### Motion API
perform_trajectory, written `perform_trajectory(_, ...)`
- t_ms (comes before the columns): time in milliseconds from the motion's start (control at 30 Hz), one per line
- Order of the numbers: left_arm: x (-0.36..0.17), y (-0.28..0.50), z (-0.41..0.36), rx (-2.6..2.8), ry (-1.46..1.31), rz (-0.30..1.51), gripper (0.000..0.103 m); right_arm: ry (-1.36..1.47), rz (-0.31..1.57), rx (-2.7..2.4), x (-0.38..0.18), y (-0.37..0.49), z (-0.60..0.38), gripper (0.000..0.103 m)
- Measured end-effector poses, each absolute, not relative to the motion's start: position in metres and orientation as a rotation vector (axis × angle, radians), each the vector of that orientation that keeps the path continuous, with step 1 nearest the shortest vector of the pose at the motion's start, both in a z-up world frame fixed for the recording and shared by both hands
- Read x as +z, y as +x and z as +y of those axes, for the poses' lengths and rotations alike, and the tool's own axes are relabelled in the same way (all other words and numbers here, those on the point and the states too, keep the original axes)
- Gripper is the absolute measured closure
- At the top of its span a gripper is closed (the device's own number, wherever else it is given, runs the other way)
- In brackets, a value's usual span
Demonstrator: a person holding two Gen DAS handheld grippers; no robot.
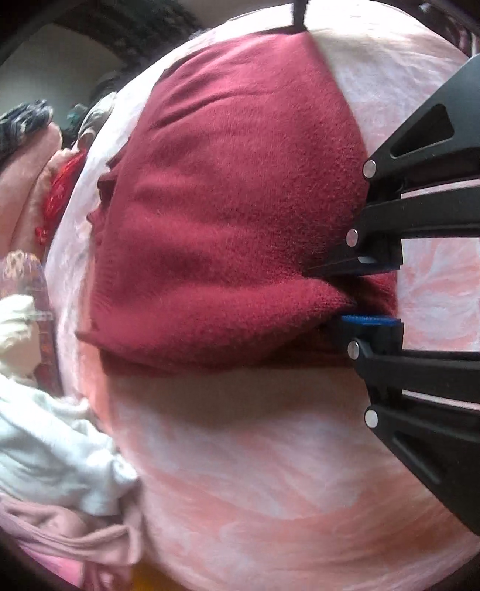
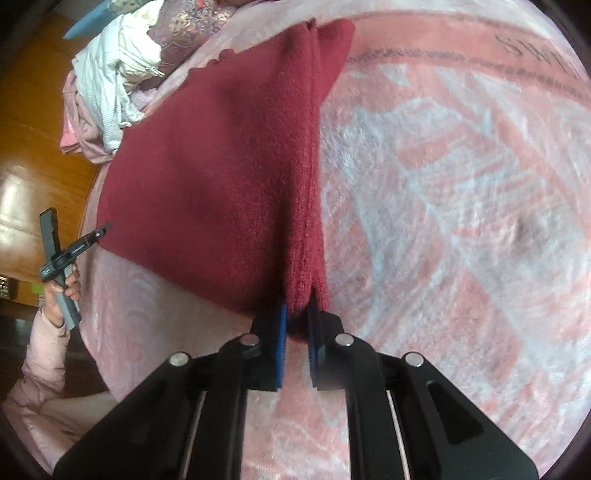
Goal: Fold small clothes
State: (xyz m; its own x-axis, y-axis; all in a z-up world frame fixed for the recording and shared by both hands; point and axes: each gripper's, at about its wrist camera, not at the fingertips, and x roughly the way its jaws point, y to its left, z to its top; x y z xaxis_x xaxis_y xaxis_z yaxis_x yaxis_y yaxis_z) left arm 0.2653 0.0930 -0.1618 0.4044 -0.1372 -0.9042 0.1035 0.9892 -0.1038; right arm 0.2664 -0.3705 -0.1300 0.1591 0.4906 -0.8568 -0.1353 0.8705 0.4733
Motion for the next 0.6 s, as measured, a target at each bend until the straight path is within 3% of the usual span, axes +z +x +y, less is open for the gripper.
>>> perform_trajectory(67,-0.151,0.265,0.096,-0.165,-0.059,1.128,0.072,0.261,1.295,0.428,-0.11,0.27,-0.373,0.063)
perform_trajectory(100,-0.145,0.267,0.1,-0.165,-0.076,1.117,0.052,0.239,1.273,0.418,-0.103,0.275,-0.373,0.062)
perform_trajectory(133,-0.137,0.271,0.102,-0.15,-0.089,1.094,0.041,0.236,1.254,0.41,-0.095,0.284,-0.373,0.062)
perform_trajectory(233,-0.119,0.292,0.105,-0.105,-0.11,1.039,0.036,0.278,1.21,0.388,-0.081,0.323,-0.372,0.06)
perform_trajectory(333,-0.116,0.33,0.102,-0.045,-0.11,1.024,0.034,0.289,1.173,0.337,-0.081,0.375,-0.364,0.047)
perform_trajectory(467,-0.137,0.367,0.101,0.01,-0.123,1.051,0.035,0.326,1.189,0.242,-0.107,0.427,-0.36,0.046)
perform_trajectory(567,-0.157,0.387,0.096,0.025,-0.108,1.078,0.042,0.365,1.218,0.227,-0.13,0.447,-0.355,0.048)
perform_trajectory(600,-0.16,0.39,0.094,0.022,-0.104,1.072,0.053,0.361,1.217,0.23,-0.132,0.45,-0.349,0.053)
